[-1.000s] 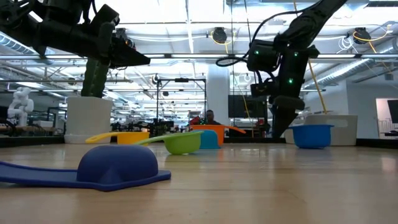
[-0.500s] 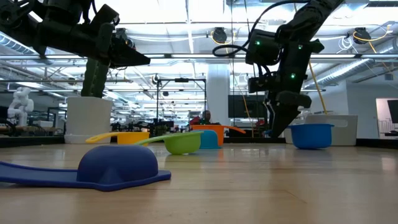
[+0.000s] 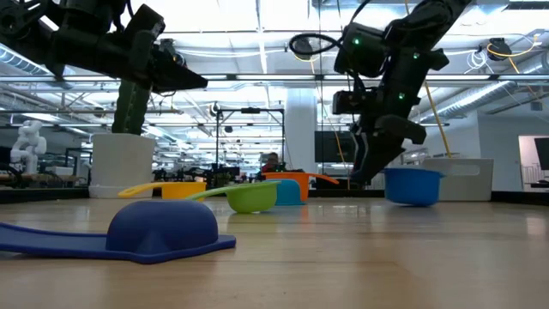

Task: Nest measuring cups in basket
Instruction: Stack the blue measuring cup on top of the orange measuring cup

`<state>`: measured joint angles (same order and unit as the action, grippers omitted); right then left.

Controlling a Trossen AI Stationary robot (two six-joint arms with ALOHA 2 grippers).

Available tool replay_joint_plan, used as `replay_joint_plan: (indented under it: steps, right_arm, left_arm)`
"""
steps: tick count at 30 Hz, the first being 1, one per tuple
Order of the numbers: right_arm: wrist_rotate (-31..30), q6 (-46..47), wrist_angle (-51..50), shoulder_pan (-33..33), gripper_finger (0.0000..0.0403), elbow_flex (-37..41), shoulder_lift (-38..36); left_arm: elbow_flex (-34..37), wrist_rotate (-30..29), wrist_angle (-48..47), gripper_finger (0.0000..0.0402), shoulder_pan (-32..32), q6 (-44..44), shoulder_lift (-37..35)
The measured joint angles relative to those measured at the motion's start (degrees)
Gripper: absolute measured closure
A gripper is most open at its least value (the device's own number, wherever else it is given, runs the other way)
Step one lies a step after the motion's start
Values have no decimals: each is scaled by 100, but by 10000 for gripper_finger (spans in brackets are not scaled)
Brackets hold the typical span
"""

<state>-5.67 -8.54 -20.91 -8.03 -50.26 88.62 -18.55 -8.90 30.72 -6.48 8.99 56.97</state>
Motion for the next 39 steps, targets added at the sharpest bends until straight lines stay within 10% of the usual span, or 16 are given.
replay_joint_plan:
  steps: [20, 39]
  right_arm:
    - [297, -280, 1276, 721, 275, 0, 0]
    - [295, -786, 2667, 1003, 275, 0, 0]
  left_arm:
    - [2, 69, 337, 272, 8, -268, 2]
    - [2, -14, 575, 268, 233, -326, 2]
